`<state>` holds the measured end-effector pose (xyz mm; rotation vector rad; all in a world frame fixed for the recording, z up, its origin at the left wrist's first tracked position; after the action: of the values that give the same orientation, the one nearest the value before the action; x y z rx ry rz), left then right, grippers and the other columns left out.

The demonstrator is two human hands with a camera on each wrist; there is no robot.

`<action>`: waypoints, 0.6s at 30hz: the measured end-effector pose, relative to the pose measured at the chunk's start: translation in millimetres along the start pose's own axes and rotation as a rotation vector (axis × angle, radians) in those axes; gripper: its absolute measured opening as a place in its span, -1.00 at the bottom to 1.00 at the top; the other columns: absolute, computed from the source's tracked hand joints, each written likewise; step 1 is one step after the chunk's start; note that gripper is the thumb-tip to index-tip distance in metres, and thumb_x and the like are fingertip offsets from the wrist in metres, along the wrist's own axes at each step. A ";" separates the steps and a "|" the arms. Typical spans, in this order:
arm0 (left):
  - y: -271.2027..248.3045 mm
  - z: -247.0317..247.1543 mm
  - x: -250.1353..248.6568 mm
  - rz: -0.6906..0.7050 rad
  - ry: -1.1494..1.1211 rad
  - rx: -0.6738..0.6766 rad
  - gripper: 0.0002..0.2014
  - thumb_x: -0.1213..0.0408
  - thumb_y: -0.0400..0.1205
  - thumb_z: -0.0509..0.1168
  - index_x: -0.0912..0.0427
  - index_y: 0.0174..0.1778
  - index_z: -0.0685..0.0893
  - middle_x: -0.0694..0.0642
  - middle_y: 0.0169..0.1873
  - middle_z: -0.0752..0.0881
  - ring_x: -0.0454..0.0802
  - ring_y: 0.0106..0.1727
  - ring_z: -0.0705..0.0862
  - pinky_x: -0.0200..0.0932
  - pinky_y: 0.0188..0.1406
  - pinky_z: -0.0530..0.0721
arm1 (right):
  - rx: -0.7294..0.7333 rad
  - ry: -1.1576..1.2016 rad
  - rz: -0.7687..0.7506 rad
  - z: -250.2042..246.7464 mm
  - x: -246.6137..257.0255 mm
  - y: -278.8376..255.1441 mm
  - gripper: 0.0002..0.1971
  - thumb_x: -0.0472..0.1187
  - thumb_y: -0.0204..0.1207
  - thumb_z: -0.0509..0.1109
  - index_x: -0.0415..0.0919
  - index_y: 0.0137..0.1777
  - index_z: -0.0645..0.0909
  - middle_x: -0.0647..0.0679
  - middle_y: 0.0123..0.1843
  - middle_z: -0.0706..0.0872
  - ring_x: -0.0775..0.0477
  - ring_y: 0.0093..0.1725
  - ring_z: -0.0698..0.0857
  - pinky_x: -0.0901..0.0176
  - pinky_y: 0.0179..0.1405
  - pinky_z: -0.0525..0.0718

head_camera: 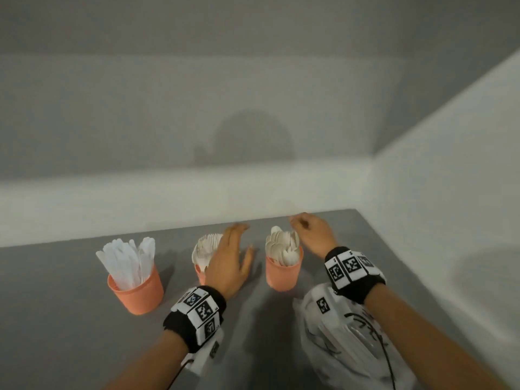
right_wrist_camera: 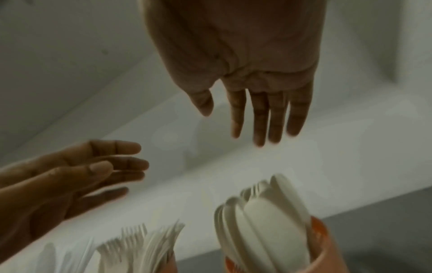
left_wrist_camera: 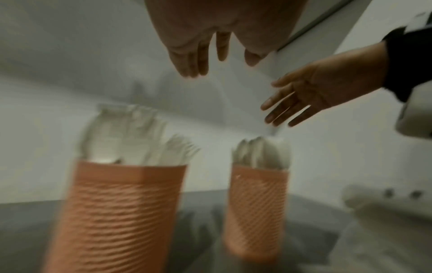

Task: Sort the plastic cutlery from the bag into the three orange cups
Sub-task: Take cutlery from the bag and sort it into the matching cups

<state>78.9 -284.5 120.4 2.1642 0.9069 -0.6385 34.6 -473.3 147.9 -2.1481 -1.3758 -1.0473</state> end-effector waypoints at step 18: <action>-78.0 176.8 -27.0 -0.191 0.031 0.710 -0.47 0.34 0.58 0.18 0.04 0.52 0.38 0.15 0.46 0.38 0.10 0.44 0.44 -0.11 0.49 0.38 | 0.339 -0.569 0.467 30.8 -153.2 -133.8 -0.44 -0.01 0.55 0.30 -0.20 0.50 0.35 -0.17 0.52 0.43 -0.22 0.47 0.45 -0.05 0.48 0.42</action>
<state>-26.7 -388.6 -6.4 2.7231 1.0140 -1.1603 -109.9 -486.1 2.1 -2.4102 -1.0634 -0.0189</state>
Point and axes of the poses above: each hand's wrist, its own y-axis towards the middle knuckle, its own z-axis out of the palm, x = y × z, the point moved 6 cm from there along y, towards the middle knuckle
